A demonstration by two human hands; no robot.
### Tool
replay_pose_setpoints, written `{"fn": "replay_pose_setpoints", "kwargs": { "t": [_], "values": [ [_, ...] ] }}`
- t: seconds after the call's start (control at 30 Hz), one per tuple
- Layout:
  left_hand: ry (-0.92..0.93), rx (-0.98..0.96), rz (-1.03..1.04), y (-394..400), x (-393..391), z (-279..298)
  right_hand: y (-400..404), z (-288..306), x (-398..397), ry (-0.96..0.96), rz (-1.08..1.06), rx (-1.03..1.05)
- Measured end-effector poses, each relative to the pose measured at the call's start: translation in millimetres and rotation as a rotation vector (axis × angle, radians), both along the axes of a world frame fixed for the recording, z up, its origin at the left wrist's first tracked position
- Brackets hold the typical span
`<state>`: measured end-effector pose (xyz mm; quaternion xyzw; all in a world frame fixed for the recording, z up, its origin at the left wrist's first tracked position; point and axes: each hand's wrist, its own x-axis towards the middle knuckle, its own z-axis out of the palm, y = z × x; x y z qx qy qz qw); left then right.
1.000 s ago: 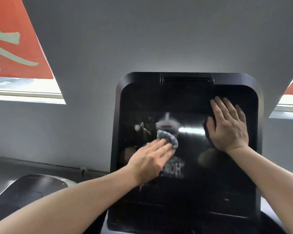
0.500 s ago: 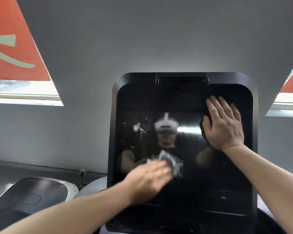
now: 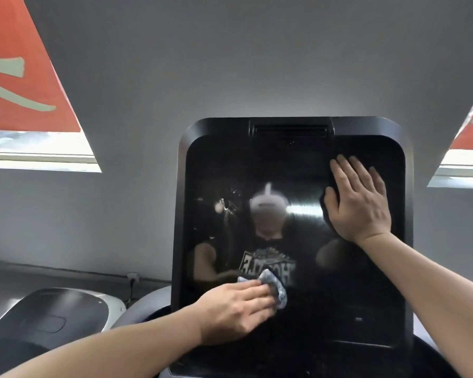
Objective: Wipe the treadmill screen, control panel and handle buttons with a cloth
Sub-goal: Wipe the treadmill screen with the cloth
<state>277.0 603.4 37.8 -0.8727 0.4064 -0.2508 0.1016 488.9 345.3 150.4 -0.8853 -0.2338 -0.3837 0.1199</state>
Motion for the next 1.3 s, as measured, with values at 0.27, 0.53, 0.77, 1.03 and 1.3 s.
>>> {"fn": "replay_pose_setpoints", "kwargs": {
  "t": [0.27, 0.53, 0.77, 1.03, 1.3],
  "values": [
    [-0.158, -0.275, 0.386, 26, 93, 116, 0, 1, -1, -0.004, -0.003, 0.002],
    [0.045, 0.064, -0.022, -5, -36, -45, -1, -1, 0, -0.017, 0.005, 0.004],
    [-0.038, -0.115, 0.121, 20, 28, 35, -1, 0, 0, -0.016, 0.009, 0.002],
    [0.111, 0.005, -0.055, 31, -33, -25, -2, 0, 1, -0.025, 0.013, 0.015],
    [0.031, -0.114, 0.005, 7, -47, -51, -1, -1, -1, -0.025, 0.019, 0.020]
  ]
}}
